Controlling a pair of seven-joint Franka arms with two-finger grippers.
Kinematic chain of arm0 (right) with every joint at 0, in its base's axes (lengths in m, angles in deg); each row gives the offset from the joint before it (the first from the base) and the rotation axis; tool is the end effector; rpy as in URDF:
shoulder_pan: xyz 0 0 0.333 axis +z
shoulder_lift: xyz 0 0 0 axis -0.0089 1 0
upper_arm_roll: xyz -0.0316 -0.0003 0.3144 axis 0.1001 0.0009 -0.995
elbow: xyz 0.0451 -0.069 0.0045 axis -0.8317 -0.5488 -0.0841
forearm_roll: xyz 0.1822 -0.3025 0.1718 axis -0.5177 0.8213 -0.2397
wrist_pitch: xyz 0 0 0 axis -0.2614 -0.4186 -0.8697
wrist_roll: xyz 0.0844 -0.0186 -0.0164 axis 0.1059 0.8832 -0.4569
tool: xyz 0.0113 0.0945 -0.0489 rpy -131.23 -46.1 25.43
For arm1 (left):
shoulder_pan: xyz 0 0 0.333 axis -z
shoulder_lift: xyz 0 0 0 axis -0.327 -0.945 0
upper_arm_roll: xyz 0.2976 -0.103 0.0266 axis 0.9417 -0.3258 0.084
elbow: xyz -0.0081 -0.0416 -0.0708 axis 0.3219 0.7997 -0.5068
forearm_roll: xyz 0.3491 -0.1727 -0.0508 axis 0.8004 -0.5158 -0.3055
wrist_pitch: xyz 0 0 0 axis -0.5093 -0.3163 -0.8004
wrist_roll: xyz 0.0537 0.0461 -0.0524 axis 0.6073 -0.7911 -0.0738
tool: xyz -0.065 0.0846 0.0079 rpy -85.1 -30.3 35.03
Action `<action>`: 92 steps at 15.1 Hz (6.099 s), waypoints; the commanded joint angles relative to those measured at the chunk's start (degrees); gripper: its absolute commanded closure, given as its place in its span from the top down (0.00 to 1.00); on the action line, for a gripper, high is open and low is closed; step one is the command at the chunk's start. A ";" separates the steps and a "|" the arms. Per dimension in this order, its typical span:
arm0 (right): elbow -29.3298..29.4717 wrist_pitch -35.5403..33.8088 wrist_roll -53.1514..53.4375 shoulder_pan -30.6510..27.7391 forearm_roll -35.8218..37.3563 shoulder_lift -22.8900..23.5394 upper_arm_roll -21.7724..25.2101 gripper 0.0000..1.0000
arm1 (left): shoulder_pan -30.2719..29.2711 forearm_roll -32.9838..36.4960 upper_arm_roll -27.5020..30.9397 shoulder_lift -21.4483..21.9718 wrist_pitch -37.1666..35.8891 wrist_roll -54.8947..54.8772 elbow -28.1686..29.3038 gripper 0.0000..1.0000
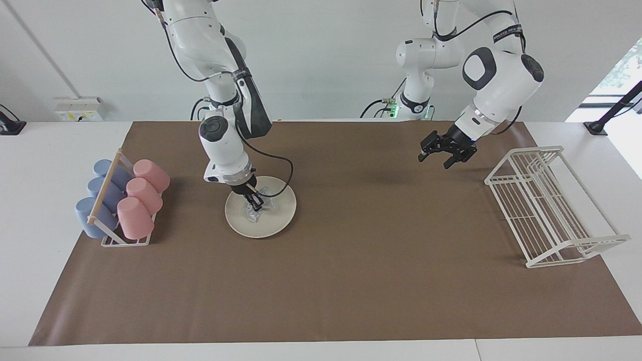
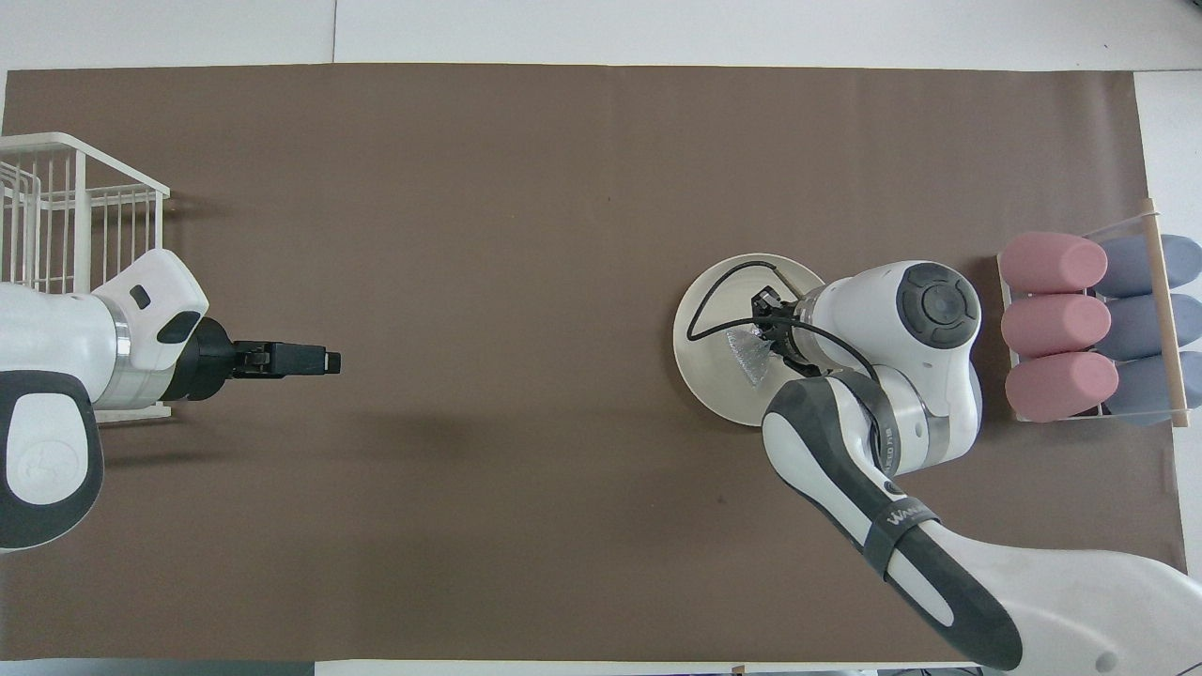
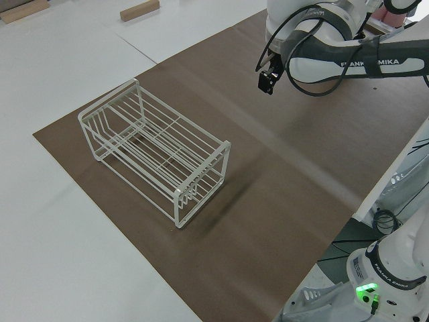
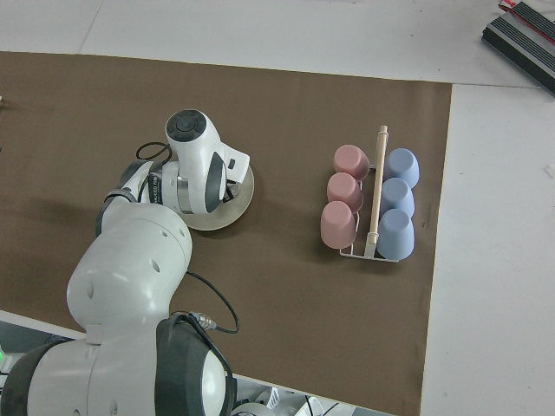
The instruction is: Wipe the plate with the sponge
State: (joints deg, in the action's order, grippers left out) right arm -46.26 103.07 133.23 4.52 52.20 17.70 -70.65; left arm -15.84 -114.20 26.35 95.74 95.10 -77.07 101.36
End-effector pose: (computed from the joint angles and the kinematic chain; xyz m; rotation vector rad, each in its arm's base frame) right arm 0.5344 0.1767 0.3014 -2.6729 1.3580 0.0349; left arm 0.4885 -0.0870 0.4561 2.7693 -0.1378 0.0497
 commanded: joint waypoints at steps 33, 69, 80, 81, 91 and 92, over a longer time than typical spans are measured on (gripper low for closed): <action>30.10 -32.56 40.39 20.90 2.49 -1.15 -0.63 0.00 | 8.27 -49.15 -0.87 -1.07 -4.05 -7.77 2.71 1.00; 27.03 -33.08 8.52 7.91 2.84 -6.68 -0.19 1.00 | 12.41 -52.94 -0.35 -2.66 -3.09 -4.81 3.95 0.00; 24.12 -37.39 -34.80 -4.14 2.84 -14.51 -0.11 1.00 | 7.57 -5.26 -0.35 -5.72 -4.75 24.89 -7.46 0.00; 24.12 -37.39 -41.20 -5.45 2.84 -14.51 -0.11 1.00 | 7.22 0.01 -0.35 -6.86 -6.67 27.00 -10.17 0.00; 25.70 -45.37 -63.94 -11.35 2.84 -13.98 0.42 1.00 | 10.03 51.01 -0.96 -16.01 -27.07 34.49 -28.30 0.00; 25.96 -45.56 -63.94 -11.09 2.93 -13.89 0.42 1.00 | 10.21 54.61 -0.96 -17.23 -29.08 34.49 -28.92 0.00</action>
State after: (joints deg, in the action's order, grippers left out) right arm -21.10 59.51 71.02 -6.26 54.64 4.14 -70.06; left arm -7.03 -66.45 25.28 81.96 70.49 -43.69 75.68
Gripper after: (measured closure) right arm 0.000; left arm 0.956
